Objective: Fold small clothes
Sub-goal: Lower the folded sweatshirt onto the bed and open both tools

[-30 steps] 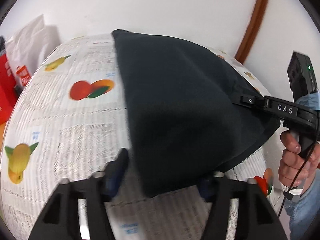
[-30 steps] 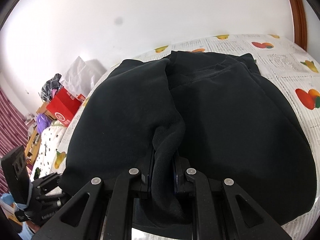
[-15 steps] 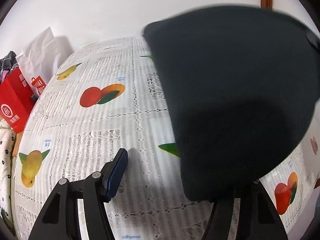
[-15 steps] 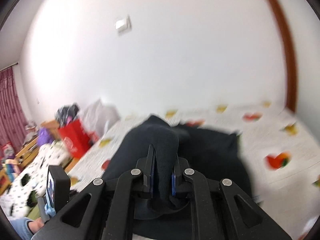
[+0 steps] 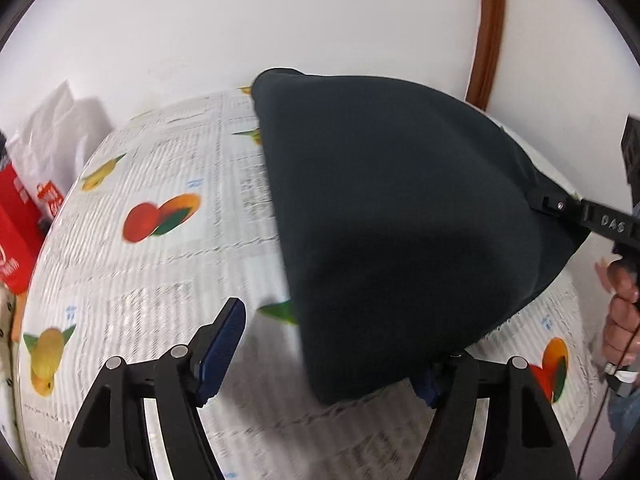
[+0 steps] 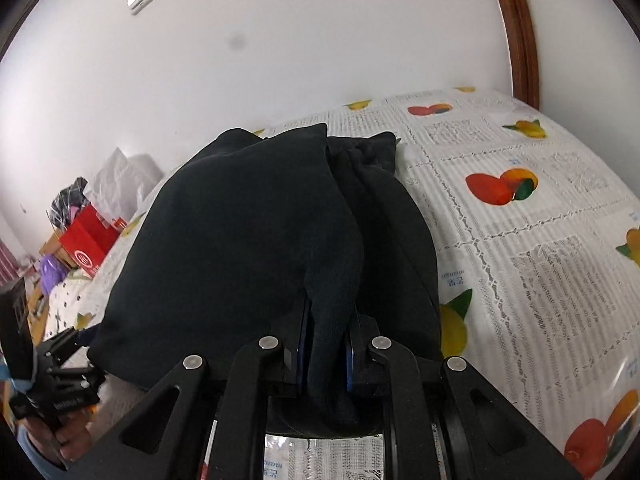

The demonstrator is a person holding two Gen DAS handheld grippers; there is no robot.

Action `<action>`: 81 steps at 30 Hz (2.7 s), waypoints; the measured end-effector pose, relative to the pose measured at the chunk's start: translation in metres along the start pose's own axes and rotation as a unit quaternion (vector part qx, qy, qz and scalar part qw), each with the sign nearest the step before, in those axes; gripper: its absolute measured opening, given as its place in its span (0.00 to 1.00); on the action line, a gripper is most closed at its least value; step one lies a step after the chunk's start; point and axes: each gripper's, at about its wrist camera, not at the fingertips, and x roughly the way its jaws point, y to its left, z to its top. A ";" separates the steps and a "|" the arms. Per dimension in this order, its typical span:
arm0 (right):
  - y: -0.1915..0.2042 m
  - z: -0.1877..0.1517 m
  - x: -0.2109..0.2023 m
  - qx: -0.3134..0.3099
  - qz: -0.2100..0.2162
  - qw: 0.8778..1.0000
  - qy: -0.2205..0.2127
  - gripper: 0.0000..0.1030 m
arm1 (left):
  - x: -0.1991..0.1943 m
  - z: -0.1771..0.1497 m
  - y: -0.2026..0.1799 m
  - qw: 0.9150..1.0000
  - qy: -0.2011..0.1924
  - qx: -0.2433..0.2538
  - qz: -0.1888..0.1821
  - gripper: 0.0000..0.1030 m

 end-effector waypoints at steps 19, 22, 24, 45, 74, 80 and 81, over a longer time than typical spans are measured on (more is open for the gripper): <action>-0.025 0.022 -0.032 -0.034 -0.044 0.998 -0.004 0.26 | -0.002 -0.004 0.007 0.999 0.024 0.005 0.022 0.69; -0.018 0.048 -0.045 -0.046 -0.036 0.998 -0.022 0.38 | -0.019 -0.012 0.007 0.999 0.029 0.020 -0.005 0.69; -0.015 0.069 -0.048 -0.052 -0.035 0.998 -0.031 0.42 | -0.039 -0.016 0.010 0.999 0.015 0.027 -0.017 0.69; -0.024 0.178 0.148 0.031 0.041 0.985 0.162 0.29 | 0.030 0.060 0.041 0.997 0.047 -0.024 -0.053 0.75; -0.038 0.001 -0.020 -0.031 -0.061 0.995 0.069 0.42 | -0.026 0.021 0.022 1.000 0.017 -0.020 -0.005 0.72; -0.024 -0.009 -0.068 -0.005 -0.096 0.995 0.036 0.43 | -0.060 0.013 0.015 0.999 -0.007 -0.032 0.002 0.72; -0.018 -0.009 -0.077 -0.010 -0.105 0.994 0.028 0.43 | -0.066 0.012 0.014 0.999 -0.012 -0.034 0.004 0.72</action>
